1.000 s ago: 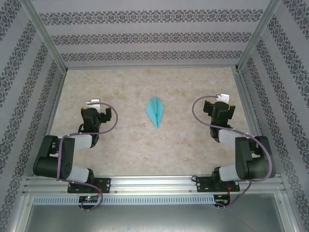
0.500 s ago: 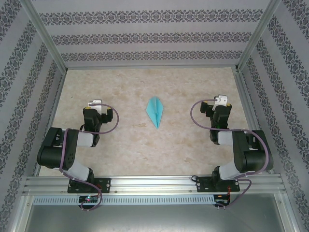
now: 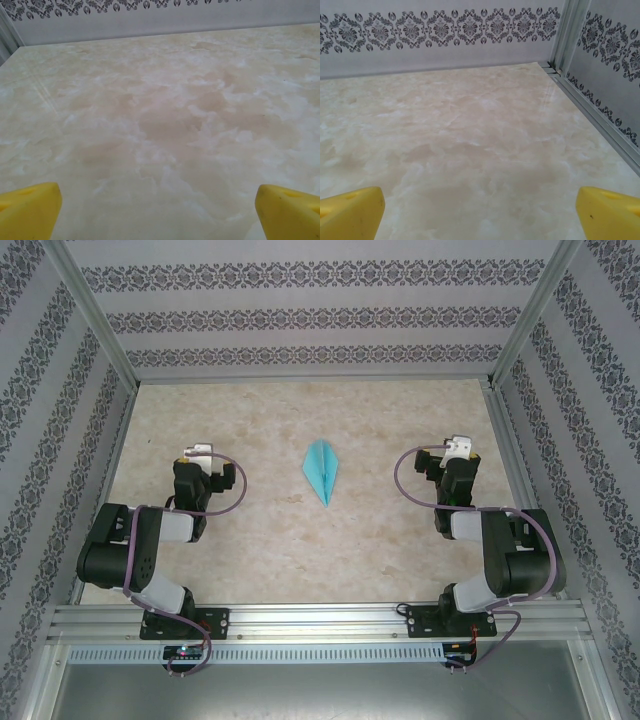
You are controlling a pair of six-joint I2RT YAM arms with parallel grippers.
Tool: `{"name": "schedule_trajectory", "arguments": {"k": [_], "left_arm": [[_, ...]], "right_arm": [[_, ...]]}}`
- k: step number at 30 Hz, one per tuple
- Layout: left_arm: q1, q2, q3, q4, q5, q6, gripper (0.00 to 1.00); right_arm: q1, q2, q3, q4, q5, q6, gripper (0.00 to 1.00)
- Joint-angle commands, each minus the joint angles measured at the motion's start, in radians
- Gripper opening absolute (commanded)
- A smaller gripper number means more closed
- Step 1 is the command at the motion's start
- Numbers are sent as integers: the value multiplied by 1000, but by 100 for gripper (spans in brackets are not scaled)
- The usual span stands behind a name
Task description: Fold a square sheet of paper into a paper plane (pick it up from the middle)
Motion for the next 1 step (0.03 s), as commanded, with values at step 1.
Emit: {"name": "schedule_trajectory", "arguments": {"k": [1], "left_arm": [[8, 7, 18, 28, 16, 24, 100]], "right_arm": [[-10, -1, -14, 52, -30, -9, 98]]}}
